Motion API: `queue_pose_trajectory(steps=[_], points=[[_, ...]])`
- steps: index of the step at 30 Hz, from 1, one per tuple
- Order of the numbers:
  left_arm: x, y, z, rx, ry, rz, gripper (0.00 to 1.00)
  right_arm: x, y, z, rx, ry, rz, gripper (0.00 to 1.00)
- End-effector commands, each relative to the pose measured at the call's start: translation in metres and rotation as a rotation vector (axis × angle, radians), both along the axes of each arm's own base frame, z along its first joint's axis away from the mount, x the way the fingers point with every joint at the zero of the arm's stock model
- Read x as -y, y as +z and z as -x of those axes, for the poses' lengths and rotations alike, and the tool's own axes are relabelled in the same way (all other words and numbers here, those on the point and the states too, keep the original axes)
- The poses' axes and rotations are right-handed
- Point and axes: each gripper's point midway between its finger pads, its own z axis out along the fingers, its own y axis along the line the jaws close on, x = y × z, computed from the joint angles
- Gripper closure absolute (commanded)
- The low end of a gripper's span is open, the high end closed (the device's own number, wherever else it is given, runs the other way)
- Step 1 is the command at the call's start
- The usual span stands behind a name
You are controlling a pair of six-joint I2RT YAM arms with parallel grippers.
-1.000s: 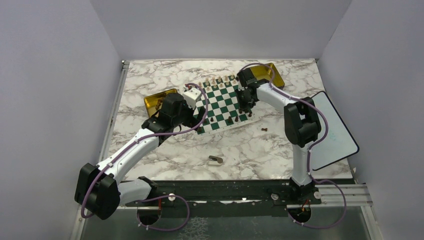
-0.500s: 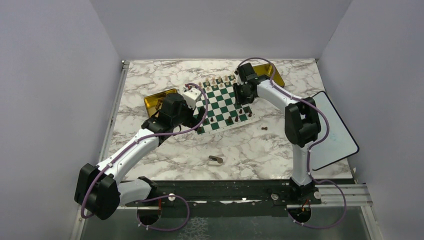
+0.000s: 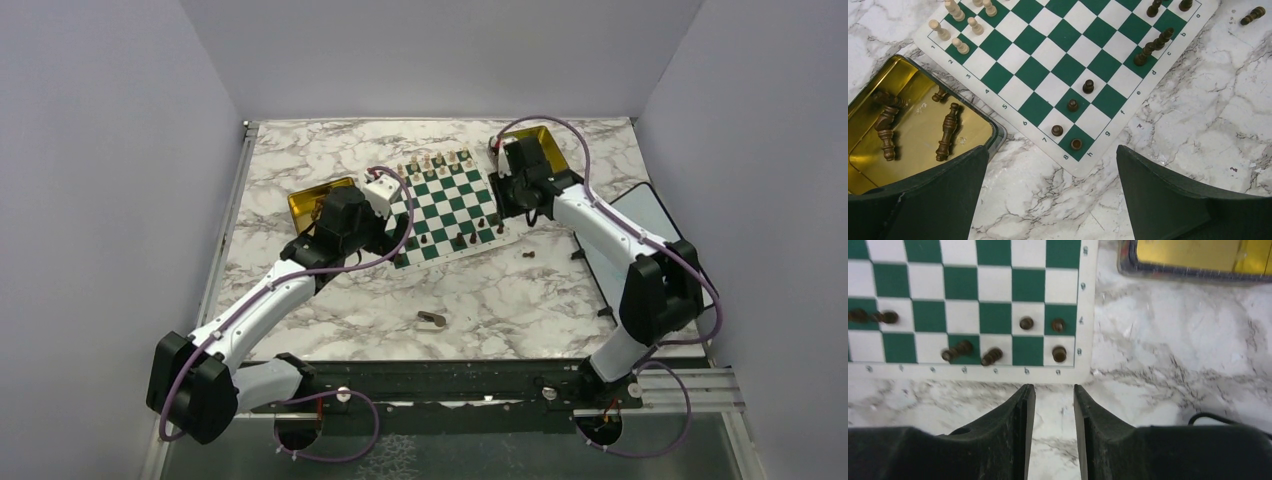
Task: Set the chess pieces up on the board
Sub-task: Pick up the chess piece at the center of the board.
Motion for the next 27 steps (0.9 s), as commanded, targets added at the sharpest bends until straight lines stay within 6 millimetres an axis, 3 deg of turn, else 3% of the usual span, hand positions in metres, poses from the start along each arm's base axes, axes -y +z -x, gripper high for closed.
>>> queue_pose_trajectory(steps=[1, 4, 7, 9, 12, 16, 20, 27], points=[[0.003, 0.015, 0.002, 0.036, -0.008, 0.050, 0.01, 0.035, -0.019, 0.025, 0.020, 0.073, 0.173, 0.62], [0.001, 0.018, 0.003, 0.048, -0.001, 0.053, 0.01, 0.055, -0.028, 0.047, 0.027, 0.129, 0.256, 0.64], [0.000, 0.021, 0.003, 0.056, 0.006, 0.059, 0.01, 0.051, -0.040, 0.072, 0.053, 0.347, 0.267, 0.64], [0.001, 0.023, 0.004, 0.063, 0.003, 0.068, 0.01, 0.054, -0.041, 0.076, 0.077, 0.369, 0.271, 0.64], [0.001, 0.025, 0.005, 0.066, 0.000, 0.077, 0.01, 0.051, -0.058, 0.082, -0.009, 0.445, 0.238, 0.64], [0.002, 0.027, 0.006, 0.066, -0.005, 0.087, 0.01, 0.049, -0.073, 0.079, -0.054, 0.489, 0.235, 0.63], [0.000, 0.027, 0.005, 0.077, 0.015, 0.090, 0.01, 0.062, -0.074, 0.072, -0.054, 0.532, 0.249, 0.63], [0.000, 0.026, 0.005, 0.071, 0.020, 0.094, 0.01, 0.063, -0.088, 0.068, -0.065, 0.636, 0.219, 0.63]])
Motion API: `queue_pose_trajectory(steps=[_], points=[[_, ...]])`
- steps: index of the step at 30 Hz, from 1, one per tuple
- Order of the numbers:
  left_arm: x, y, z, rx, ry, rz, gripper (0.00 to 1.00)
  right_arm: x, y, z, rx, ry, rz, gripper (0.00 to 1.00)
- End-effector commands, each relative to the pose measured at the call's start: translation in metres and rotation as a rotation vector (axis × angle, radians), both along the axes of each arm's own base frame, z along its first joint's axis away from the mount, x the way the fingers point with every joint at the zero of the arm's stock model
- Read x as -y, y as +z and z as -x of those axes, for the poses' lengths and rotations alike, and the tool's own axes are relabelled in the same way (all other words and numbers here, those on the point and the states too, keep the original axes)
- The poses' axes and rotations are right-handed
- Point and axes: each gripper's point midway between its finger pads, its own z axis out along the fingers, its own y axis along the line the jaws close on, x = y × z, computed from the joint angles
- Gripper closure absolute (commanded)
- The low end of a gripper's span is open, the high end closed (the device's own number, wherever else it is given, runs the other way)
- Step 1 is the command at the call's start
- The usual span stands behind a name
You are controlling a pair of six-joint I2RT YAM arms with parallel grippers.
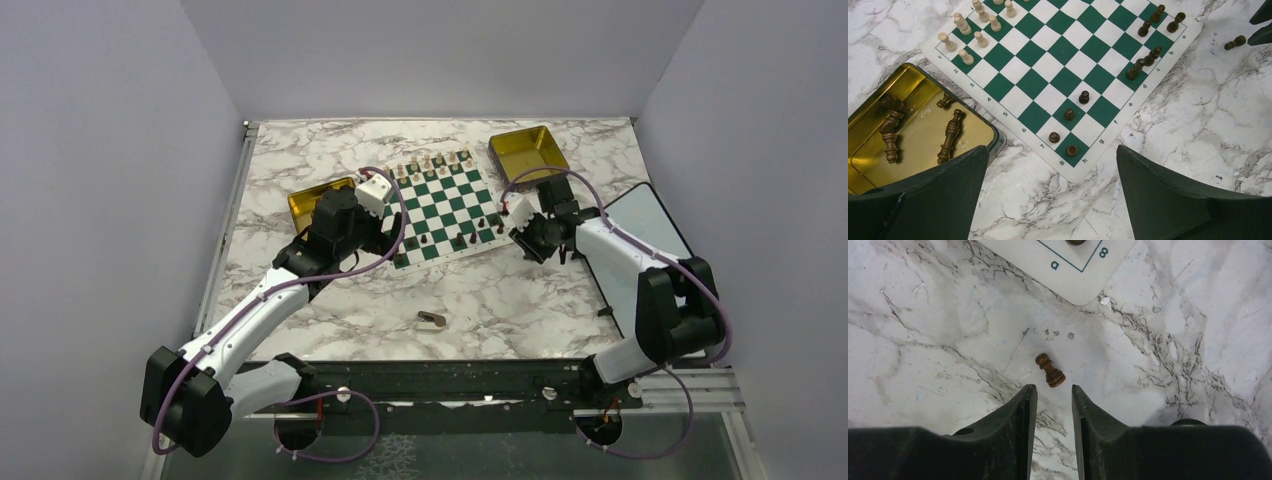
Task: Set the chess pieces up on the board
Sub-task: Pick up the chess piece at the center of the board.
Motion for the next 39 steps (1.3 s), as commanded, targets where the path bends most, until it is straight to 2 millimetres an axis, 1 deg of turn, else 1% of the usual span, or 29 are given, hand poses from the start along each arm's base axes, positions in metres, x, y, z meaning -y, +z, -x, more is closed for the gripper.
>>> queue_pose_trajectory(steps=[1, 4, 7, 12, 19, 23, 29, 32, 36, 39], points=[[0.001, 0.007, 0.000, 0.023, 0.005, 0.031, 0.01, -0.012, -0.005, -0.008, -0.004, 0.124, -0.025, 0.63], [0.000, 0.007, 0.000, 0.025, 0.009, 0.030, 0.01, -0.013, -0.010, -0.008, -0.021, 0.158, -0.021, 0.64], [0.000, 0.005, -0.001, 0.023, 0.011, 0.026, 0.01, -0.014, -0.012, -0.013, -0.007, 0.168, -0.024, 0.64], [0.002, 0.003, -0.001, 0.016, 0.004, 0.024, 0.01, -0.007, -0.019, -0.017, -0.010, 0.173, 0.016, 0.64], [0.002, 0.002, -0.001, 0.012, 0.000, 0.025, 0.01, -0.003, -0.026, -0.013, -0.020, 0.179, 0.027, 0.64], [0.005, 0.000, -0.001, 0.003, -0.009, 0.027, 0.01, 0.004, -0.030, -0.012, -0.026, 0.158, 0.056, 0.64], [0.006, 0.001, 0.000, 0.003, -0.016, 0.031, 0.01, 0.006, -0.035, -0.010, -0.052, 0.135, 0.059, 0.64], [0.006, 0.000, 0.000, 0.001, -0.014, 0.029, 0.01, 0.005, -0.037, -0.007, -0.067, 0.134, 0.044, 0.66], [0.005, -0.001, 0.000, 0.000, -0.010, 0.026, 0.01, 0.009, -0.043, -0.002, -0.089, 0.121, 0.057, 0.69], [0.005, -0.001, -0.001, 0.000, -0.008, 0.024, 0.01, 0.008, -0.045, -0.001, -0.104, 0.120, 0.051, 0.70]])
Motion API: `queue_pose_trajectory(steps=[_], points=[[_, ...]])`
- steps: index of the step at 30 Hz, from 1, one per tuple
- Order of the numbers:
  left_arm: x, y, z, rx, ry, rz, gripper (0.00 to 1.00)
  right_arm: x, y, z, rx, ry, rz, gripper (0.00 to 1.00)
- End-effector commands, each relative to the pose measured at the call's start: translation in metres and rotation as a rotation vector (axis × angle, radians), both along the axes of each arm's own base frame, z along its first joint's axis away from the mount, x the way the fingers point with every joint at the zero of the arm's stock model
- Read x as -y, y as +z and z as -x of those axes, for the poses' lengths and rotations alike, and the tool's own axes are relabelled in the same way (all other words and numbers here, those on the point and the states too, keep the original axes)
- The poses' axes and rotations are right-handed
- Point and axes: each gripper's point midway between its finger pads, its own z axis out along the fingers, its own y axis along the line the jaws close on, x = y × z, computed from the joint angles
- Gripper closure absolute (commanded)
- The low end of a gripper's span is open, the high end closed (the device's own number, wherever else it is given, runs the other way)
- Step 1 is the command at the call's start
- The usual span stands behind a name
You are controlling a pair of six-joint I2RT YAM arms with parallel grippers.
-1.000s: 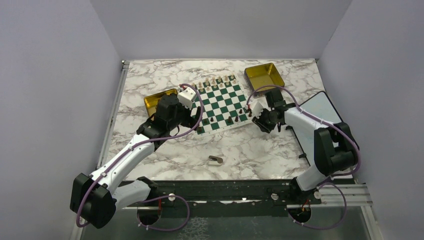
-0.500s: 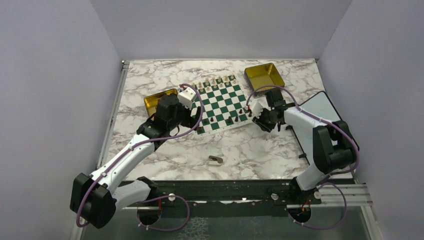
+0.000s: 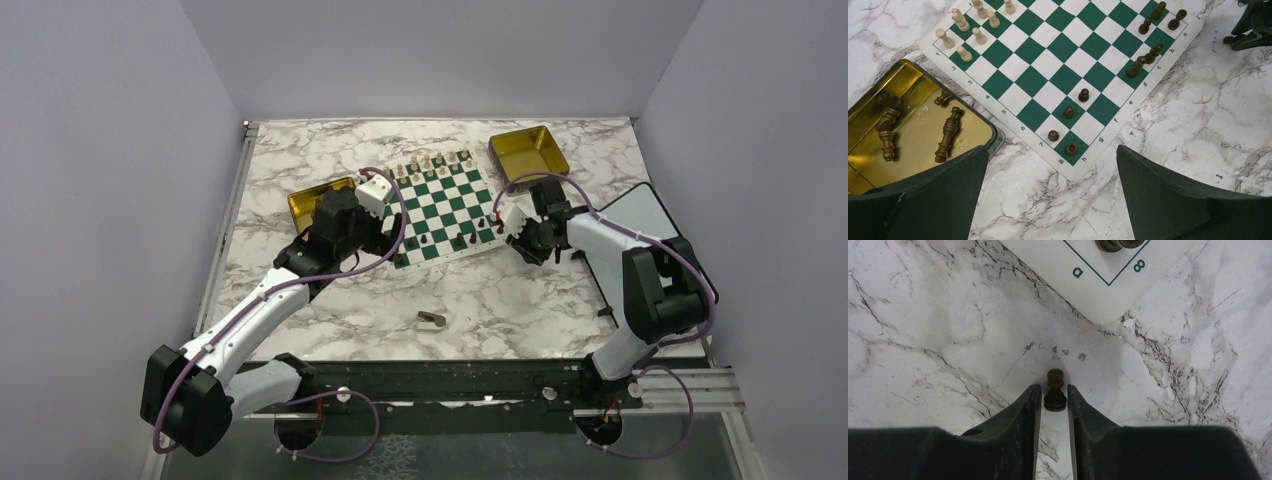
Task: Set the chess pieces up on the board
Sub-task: Pick up the chess piece at the center of the board.
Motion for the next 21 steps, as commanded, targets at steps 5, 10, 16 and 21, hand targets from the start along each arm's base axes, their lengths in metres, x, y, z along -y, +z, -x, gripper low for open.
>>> queue_pose_trajectory(steps=[5, 10, 16, 21], points=[[0.003, 0.002, -0.001, 0.009, -0.008, 0.019, 0.01, 0.009, -0.012, 0.006, -0.038, -0.040, 0.031, 0.69], [0.003, 0.000, -0.001, 0.005, -0.005, 0.017, 0.01, 0.012, -0.019, 0.010, -0.068, -0.040, 0.045, 0.70], [0.006, 0.006, -0.001, -0.005, 0.041, 0.104, 0.01, 0.014, -0.017, 0.010, -0.067, -0.047, 0.057, 0.69], [0.007, 0.001, -0.001, -0.022, 0.050, 0.116, 0.01, 0.016, -0.018, 0.013, -0.075, -0.057, 0.065, 0.67]])
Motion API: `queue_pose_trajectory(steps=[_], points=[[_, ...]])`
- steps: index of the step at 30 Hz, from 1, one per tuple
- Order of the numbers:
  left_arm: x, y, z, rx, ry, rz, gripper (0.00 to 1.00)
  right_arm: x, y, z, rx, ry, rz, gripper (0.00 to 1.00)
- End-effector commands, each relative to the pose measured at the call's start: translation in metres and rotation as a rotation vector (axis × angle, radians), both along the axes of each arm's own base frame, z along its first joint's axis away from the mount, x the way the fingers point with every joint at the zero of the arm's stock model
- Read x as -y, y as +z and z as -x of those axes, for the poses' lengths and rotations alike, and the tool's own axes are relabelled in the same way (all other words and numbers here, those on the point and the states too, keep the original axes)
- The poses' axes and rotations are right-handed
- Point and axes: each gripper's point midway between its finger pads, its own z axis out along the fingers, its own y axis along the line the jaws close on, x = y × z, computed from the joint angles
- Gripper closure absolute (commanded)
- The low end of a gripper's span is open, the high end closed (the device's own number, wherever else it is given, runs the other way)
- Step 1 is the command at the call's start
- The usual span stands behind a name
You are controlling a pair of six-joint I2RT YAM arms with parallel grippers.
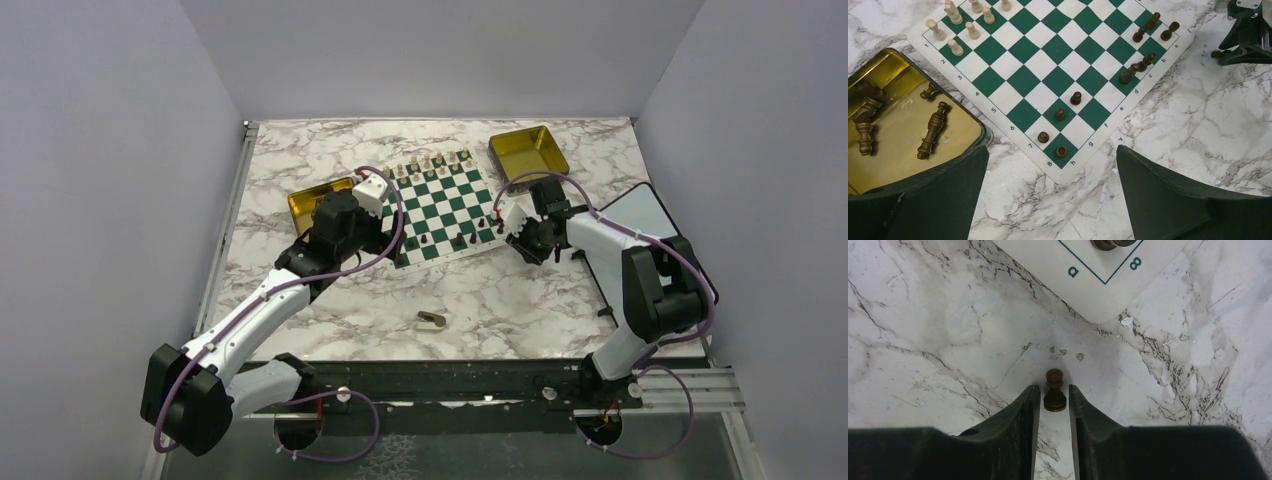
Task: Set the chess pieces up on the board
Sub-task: Pick up the chess piece at the center of the board.
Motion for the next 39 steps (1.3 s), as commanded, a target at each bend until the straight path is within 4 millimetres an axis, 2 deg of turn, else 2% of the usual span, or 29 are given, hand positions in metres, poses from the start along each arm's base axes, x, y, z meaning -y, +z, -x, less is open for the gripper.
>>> queue_pose_trajectory(steps=[1, 26, 34, 39], points=[[0.004, 0.003, -0.001, 0.003, 0.013, 0.052, 0.01, 0.014, -0.018, 0.014, -0.073, -0.031, 0.060, 0.66], [0.007, 0.003, 0.002, 0.008, -0.029, 0.038, 0.01, 0.025, -0.018, 0.021, -0.126, -0.065, 0.122, 0.65], [0.006, 0.005, 0.003, 0.017, -0.032, 0.032, 0.01, 0.018, -0.026, 0.028, -0.166, -0.050, 0.083, 0.82], [0.011, 0.003, 0.004, -0.001, -0.038, 0.057, 0.01, 0.003, -0.007, 0.020, -0.128, -0.031, 0.007, 0.86]])
